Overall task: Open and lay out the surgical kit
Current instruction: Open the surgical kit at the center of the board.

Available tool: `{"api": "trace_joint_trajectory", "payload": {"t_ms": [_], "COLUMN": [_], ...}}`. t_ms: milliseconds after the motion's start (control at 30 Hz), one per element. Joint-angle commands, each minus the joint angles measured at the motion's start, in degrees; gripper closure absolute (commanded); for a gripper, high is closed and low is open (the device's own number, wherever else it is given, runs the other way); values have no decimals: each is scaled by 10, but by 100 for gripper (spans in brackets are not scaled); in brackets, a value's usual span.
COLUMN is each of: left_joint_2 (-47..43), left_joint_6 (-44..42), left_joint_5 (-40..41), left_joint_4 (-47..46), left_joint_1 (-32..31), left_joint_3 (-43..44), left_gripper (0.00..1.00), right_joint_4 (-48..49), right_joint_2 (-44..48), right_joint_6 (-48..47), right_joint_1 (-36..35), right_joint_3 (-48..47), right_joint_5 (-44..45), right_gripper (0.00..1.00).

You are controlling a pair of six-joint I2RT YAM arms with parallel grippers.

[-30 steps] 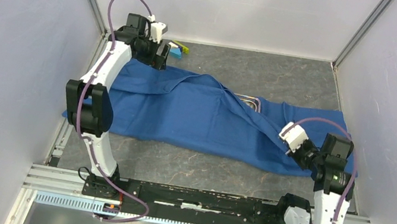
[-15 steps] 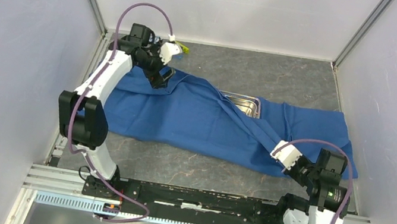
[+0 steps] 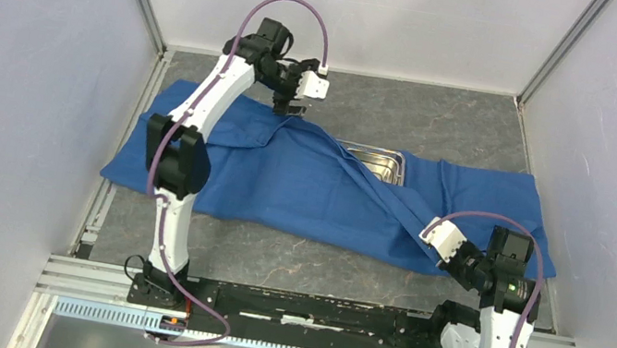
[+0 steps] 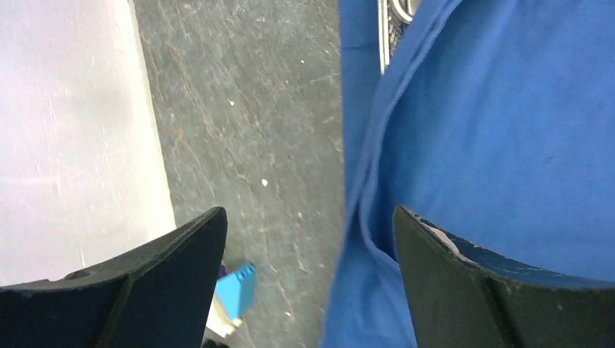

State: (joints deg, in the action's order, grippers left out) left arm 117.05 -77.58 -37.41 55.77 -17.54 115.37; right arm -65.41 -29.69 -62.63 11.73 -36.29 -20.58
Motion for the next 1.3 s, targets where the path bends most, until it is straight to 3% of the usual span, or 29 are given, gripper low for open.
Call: {"api": "trace_joint_trajectory", "payload": {"t_ms": [0, 233, 433, 633, 1000, 1267], "left_joint_2": [89, 129, 140, 183, 212, 226], "left_joint_6": [-138, -212, -222, -209, -207, -213], "left_joint_5": [-39, -16, -12, 9, 39, 69], "left_joint_4": [117, 161, 182, 208, 200, 201], "left_joint_1": [-15, -49, -59, -62, -61, -62], "left_joint_3": [124, 133, 133, 193, 225, 222], "left_gripper": [11, 8, 9, 27, 35, 57], "right_joint_4": [-6, 14, 23, 24, 31, 36], "right_joint_2": [-8, -17, -17, -21, -14, -15], "right_joint_6": [-5, 11, 18, 18, 12, 15], "right_joint_1": [0, 0, 0, 0, 0, -1], "right_joint_3": [16, 41, 46, 48, 66, 67], "right_joint_5": [22, 33, 44, 48, 82, 83], "right_gripper": [100, 100, 100, 100, 100, 100]}}
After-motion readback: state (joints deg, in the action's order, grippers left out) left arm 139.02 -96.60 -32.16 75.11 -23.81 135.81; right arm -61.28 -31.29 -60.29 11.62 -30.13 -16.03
